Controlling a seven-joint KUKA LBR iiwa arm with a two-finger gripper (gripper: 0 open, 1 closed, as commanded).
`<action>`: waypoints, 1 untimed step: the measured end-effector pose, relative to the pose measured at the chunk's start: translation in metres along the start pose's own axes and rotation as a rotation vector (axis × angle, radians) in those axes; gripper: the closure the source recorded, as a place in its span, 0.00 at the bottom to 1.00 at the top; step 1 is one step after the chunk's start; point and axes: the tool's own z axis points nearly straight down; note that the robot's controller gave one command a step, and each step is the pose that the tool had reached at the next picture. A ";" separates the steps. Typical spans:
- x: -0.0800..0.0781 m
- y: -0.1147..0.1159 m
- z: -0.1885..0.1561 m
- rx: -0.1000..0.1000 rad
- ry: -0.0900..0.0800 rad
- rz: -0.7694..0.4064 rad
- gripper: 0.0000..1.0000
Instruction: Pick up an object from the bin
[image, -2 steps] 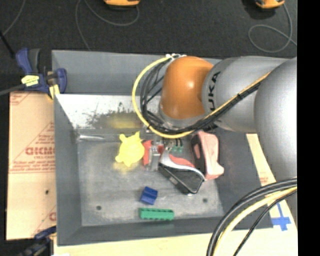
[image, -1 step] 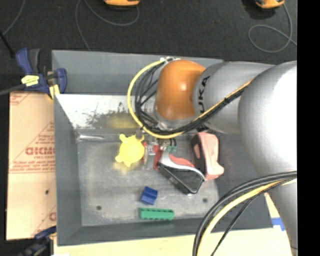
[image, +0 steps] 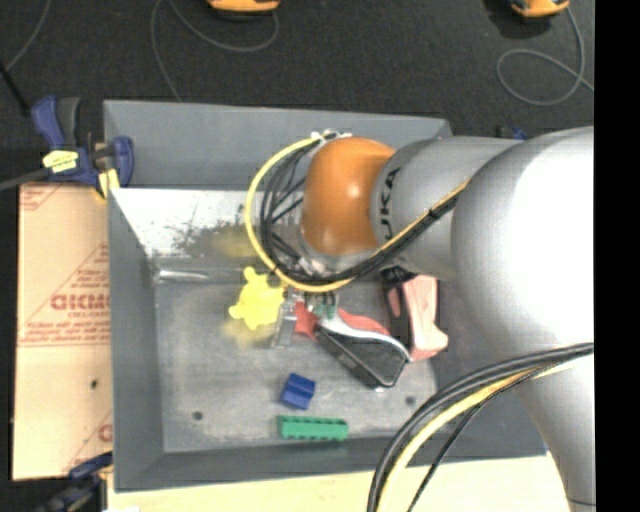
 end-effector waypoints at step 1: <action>-0.022 0.032 0.004 0.003 0.016 -0.256 1.00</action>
Offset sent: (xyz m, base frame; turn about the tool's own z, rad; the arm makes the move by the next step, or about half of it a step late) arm 0.0000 0.0000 0.0000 0.0000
